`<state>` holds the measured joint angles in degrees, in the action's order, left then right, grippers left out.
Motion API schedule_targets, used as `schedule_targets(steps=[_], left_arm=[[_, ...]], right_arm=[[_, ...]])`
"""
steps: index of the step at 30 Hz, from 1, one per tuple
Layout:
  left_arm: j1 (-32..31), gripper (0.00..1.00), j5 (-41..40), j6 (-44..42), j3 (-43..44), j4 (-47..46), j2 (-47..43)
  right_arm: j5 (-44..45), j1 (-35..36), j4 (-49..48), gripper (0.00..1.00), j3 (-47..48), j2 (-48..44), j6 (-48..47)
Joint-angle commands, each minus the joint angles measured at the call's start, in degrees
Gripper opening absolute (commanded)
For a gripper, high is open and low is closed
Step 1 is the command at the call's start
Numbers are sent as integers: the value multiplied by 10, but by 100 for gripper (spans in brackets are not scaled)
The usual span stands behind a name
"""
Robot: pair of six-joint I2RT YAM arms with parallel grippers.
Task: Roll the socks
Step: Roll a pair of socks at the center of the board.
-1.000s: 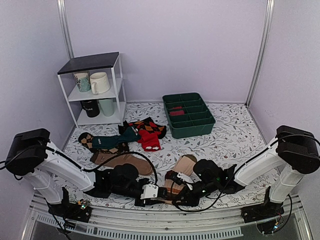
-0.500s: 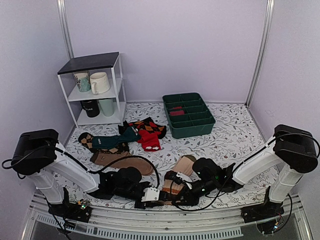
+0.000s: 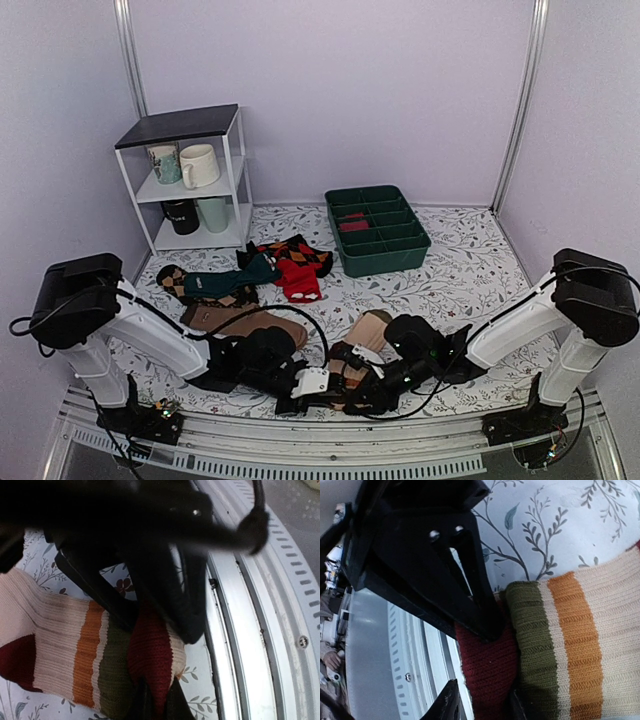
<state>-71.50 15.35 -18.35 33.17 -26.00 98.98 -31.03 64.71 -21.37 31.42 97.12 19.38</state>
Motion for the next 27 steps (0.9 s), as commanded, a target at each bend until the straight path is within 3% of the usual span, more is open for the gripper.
schedule_targets(steps=[1,3,7,12,17,27], left_arm=[[23,0,65,70,27,88,33],[30,0,87,88,34,109,43],[45,0,114,115,57,152,71],[68,0,135,142,61,167,86],[81,0,153,159,60,181,100],[86,0,159,160,60,184,108]], right_arm=[[128,2,82,43,-33,-31,-25],[174,2,46,49,-54,-77,-44],[268,8,-45,51,-123,-160,-93],[373,92,-167,54,-202,-223,-208],[462,170,-193,54,-193,-193,-305],[462,204,-163,54,-126,-104,-393]])
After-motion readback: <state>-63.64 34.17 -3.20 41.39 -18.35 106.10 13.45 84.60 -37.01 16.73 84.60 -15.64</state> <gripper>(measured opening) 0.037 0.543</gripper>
